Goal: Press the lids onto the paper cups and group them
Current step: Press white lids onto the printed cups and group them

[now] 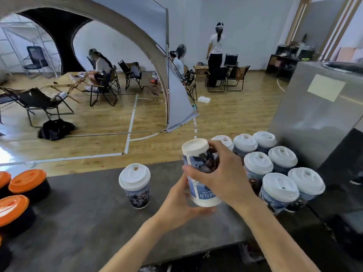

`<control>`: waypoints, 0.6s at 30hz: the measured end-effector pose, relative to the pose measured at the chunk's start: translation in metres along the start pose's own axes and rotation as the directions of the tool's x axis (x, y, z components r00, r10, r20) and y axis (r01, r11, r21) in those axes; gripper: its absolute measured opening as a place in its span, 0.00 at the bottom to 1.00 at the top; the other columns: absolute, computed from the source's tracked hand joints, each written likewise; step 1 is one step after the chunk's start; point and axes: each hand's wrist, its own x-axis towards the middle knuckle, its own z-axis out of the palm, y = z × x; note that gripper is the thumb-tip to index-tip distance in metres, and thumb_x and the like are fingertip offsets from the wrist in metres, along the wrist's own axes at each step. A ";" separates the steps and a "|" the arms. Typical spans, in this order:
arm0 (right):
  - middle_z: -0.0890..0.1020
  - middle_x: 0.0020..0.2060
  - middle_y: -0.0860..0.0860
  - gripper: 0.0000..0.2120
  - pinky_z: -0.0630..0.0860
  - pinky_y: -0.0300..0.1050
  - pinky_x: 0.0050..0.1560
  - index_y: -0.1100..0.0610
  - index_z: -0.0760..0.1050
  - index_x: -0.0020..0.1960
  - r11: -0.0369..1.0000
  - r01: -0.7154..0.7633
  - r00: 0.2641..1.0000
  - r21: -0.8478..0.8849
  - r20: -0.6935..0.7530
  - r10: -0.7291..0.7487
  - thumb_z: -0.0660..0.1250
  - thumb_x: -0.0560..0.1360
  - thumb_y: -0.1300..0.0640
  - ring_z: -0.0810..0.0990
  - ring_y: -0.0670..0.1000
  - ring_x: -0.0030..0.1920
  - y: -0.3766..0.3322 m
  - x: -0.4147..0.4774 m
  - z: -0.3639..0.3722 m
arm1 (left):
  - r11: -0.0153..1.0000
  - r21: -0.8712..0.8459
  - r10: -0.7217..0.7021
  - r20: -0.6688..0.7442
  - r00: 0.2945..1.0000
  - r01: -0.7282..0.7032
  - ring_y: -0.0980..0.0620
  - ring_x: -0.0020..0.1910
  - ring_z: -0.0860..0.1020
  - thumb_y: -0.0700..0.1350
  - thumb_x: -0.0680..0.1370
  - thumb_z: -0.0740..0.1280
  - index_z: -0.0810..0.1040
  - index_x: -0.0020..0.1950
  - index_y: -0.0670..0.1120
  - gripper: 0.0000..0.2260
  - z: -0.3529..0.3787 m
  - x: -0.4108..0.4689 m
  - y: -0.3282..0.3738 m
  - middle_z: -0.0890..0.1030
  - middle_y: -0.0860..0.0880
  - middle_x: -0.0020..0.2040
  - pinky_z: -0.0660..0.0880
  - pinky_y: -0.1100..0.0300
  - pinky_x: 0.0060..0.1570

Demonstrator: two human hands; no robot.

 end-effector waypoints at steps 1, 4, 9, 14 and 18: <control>0.83 0.50 0.40 0.29 0.80 0.42 0.53 0.42 0.74 0.59 0.999 0.022 1.000 -0.034 -0.015 -0.023 0.80 0.64 0.34 0.83 0.41 0.53 0.001 -0.002 0.006 | 0.999 -0.044 -0.010 -0.007 1.000 0.010 0.59 0.63 0.81 0.49 0.68 0.84 0.65 0.74 0.61 0.41 0.004 -0.001 -0.002 0.81 0.62 0.64 0.78 0.65 0.57; 0.83 0.52 0.41 0.30 0.81 0.47 0.54 0.44 0.74 0.61 0.999 0.046 0.997 0.014 -0.067 -0.045 0.80 0.65 0.36 0.83 0.43 0.54 0.007 -0.005 0.010 | 0.997 -0.074 0.011 -0.062 0.998 -0.015 0.58 0.64 0.81 0.49 0.68 0.84 0.66 0.72 0.67 0.40 0.004 -0.003 -0.010 0.81 0.60 0.65 0.77 0.68 0.58; 0.82 0.52 0.39 0.32 0.77 0.35 0.51 0.45 0.71 0.61 0.998 0.046 0.990 0.041 -0.137 -0.040 0.78 0.65 0.34 0.81 0.41 0.54 0.010 -0.008 0.006 | 0.975 -0.208 -0.111 -0.153 0.982 0.078 0.51 0.62 0.82 0.36 0.67 0.82 0.67 0.73 0.56 0.41 -0.004 0.003 -0.013 0.80 0.50 0.67 0.80 0.57 0.55; 0.80 0.49 0.38 0.30 0.76 0.30 0.46 0.43 0.69 0.56 0.983 -0.016 0.975 0.185 -0.216 0.056 0.80 0.61 0.39 0.82 0.43 0.50 0.041 -0.039 0.007 | 0.650 -0.750 -0.247 -0.053 0.968 0.125 0.37 0.62 0.81 0.49 0.73 0.73 0.74 0.72 0.41 0.29 -0.022 0.012 -0.007 0.79 0.35 0.67 0.80 0.44 0.57; 0.81 0.52 0.35 0.32 0.76 0.29 0.47 0.37 0.70 0.57 0.970 -0.160 0.982 0.181 -0.067 0.175 0.83 0.59 0.47 0.84 0.40 0.51 0.087 -0.078 0.031 | 0.885 -0.442 -0.298 -0.300 0.906 0.145 0.55 0.54 0.85 0.55 0.72 0.76 0.74 0.70 0.51 0.29 -0.005 0.026 -0.013 0.84 0.50 0.61 0.81 0.61 0.47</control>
